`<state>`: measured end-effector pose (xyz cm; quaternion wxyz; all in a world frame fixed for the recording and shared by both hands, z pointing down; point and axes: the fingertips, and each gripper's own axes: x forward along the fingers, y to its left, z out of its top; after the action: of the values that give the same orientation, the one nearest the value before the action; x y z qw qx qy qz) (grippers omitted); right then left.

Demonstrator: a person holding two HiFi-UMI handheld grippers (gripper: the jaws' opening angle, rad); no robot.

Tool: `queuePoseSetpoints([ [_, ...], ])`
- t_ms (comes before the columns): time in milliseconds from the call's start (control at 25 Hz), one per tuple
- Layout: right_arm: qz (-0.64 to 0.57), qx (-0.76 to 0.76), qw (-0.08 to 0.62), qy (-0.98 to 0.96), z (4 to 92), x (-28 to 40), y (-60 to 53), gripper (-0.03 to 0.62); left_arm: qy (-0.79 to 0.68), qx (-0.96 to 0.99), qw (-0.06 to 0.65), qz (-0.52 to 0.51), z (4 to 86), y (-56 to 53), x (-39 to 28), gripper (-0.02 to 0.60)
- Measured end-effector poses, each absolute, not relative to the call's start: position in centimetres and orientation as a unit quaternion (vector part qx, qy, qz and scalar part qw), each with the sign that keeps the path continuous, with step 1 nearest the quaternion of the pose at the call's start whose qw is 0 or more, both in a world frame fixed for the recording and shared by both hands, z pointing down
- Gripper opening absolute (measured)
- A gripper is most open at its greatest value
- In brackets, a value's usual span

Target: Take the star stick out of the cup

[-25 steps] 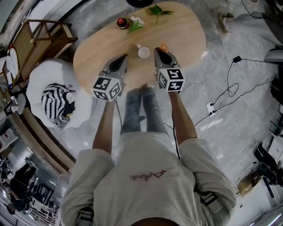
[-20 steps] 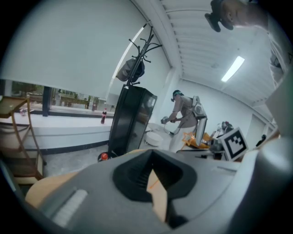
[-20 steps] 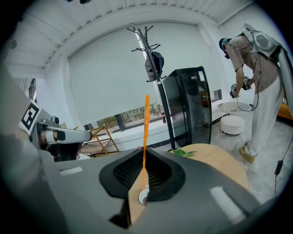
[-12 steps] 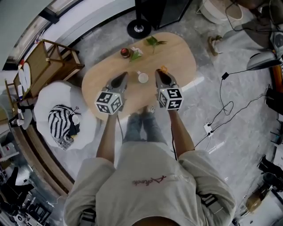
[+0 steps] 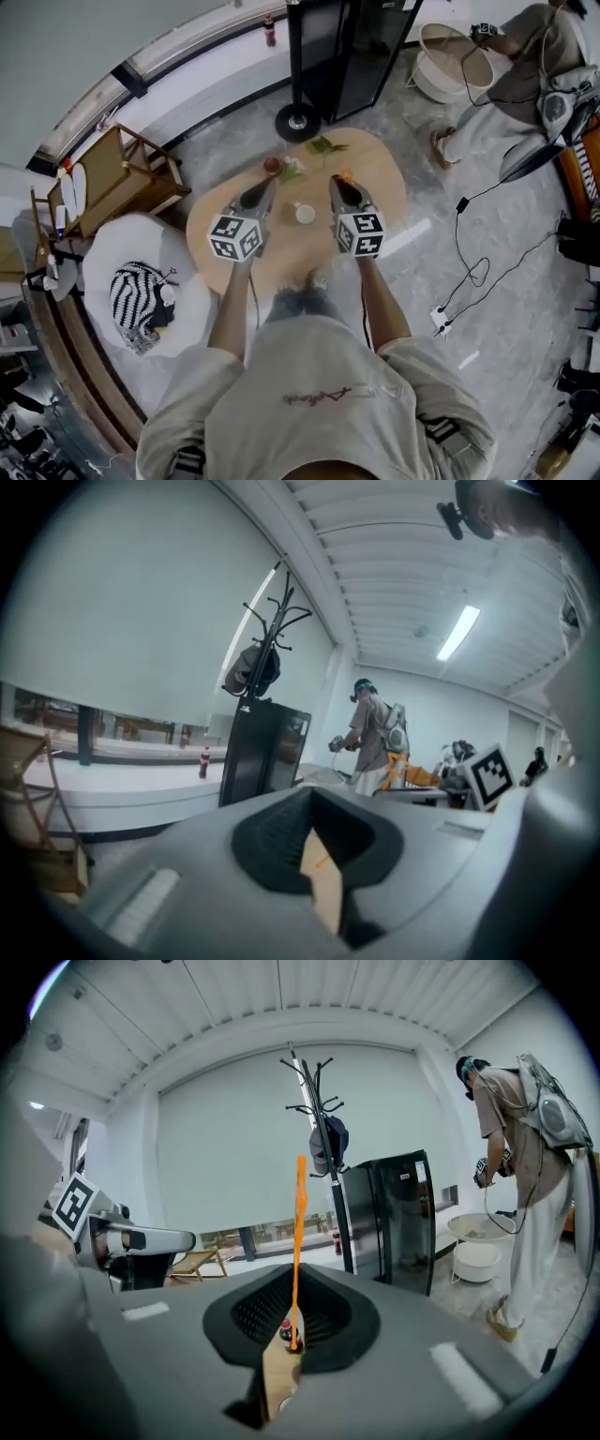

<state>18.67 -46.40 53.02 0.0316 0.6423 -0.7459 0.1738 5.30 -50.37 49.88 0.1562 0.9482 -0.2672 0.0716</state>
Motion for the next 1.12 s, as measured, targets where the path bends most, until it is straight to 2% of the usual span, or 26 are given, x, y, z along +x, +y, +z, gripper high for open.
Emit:
queuePoseSetpoints([
  [520, 0.104, 0.651, 0.012, -0.752, 44.0, 18.8, -46.1, 0.017, -0.264, 0.959, 0.1, 0.033, 41.3, -50.5, 5.0, 0.0],
  [1120, 0.069, 0.654, 0.004, -0.754, 40.0, 18.6, -45.5, 0.017, -0.262, 0.963, 0.066, 0.015, 36.8, -50.7, 5.0, 0.0],
])
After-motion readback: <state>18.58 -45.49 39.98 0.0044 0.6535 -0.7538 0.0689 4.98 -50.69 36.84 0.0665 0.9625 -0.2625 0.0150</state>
